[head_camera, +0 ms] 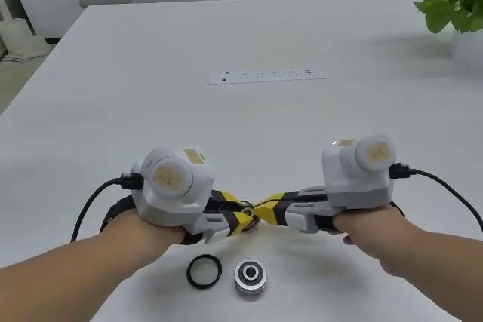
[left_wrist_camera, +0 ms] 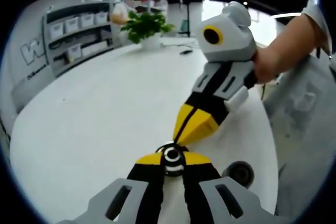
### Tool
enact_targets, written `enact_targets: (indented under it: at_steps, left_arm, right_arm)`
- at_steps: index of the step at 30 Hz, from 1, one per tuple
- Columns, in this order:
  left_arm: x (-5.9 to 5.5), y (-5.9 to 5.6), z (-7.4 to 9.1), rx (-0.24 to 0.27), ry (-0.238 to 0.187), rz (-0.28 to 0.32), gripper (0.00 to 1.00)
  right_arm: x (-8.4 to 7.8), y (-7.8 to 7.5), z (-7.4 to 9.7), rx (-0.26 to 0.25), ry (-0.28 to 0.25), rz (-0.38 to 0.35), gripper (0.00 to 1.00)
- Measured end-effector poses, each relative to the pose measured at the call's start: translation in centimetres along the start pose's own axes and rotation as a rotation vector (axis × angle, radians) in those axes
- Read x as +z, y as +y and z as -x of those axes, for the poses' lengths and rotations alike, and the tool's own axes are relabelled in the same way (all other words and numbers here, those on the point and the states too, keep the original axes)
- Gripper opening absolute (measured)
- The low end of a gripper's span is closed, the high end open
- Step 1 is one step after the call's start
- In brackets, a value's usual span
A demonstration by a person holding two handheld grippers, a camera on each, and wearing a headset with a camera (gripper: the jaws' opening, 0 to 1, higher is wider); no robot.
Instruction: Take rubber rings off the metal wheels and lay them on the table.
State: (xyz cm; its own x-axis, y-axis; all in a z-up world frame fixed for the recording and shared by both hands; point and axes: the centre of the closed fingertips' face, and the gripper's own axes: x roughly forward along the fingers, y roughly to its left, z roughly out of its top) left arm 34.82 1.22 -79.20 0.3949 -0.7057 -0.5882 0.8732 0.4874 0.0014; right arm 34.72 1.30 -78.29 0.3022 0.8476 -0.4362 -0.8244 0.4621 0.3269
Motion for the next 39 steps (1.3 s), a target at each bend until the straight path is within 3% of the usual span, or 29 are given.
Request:
enact_targets:
  at_steps: [9,21,39]
  left_arm:
    - [0.0,-0.1,0.4,-0.022,0.005,-0.016,0.18]
    - [0.8,-0.5,2.3,-0.032,-0.034,-0.041,0.23]
    - [0.9,-0.4,5.2,-0.019,-0.071,-0.053,0.33]
  right_arm:
    - [0.2,0.1,0.1,0.000,-0.006,-0.006,0.00]
    - [0.6,0.6,0.2,0.011,-0.016,-0.012,0.00]
    - [1.6,1.1,0.8,0.024,-0.038,-0.040,0.00]
